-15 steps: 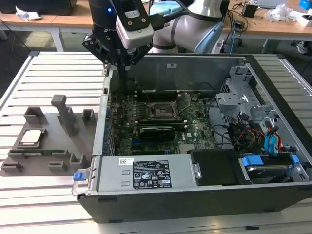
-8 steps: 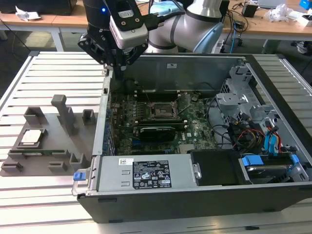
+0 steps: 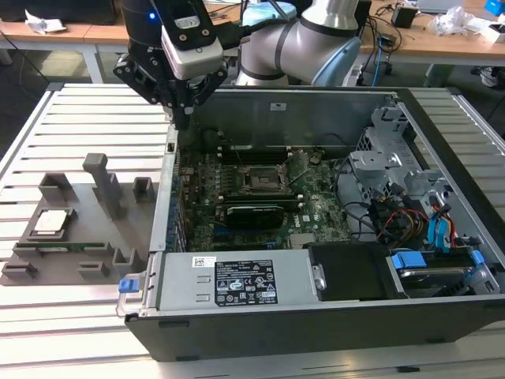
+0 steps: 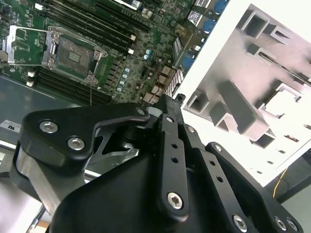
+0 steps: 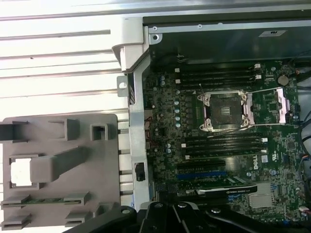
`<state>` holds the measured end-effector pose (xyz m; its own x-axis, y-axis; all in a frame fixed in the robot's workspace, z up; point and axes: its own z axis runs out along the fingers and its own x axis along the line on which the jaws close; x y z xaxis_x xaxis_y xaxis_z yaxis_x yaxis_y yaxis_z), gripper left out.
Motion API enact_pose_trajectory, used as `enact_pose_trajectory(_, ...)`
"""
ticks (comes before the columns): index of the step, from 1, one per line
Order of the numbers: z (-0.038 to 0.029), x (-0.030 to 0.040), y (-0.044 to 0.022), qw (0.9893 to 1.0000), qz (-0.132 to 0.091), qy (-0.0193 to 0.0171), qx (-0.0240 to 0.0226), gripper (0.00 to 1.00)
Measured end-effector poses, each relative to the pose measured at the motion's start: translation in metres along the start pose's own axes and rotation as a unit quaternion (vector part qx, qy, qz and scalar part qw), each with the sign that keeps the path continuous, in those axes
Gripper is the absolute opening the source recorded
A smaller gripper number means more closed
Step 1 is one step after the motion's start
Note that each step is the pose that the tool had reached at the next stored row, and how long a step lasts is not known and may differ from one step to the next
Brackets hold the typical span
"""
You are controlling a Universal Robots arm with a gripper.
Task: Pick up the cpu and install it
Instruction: 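Reach for the cpu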
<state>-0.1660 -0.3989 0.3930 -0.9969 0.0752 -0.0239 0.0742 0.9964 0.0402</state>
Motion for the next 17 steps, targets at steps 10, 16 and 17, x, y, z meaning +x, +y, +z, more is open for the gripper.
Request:
enact_pose_trajectory(10,-0.0001,0.0129,-0.001,1.0,0.0,0.0,0.0,0.11)
enact_pose_trajectory(16,-0.0002,0.0234,-0.0018,1.0,0.0,0.0,0.0,0.11)
enact_pose_trajectory(17,-0.0002,0.0251,-0.0019,1.0,0.0,0.0,0.0,0.11)
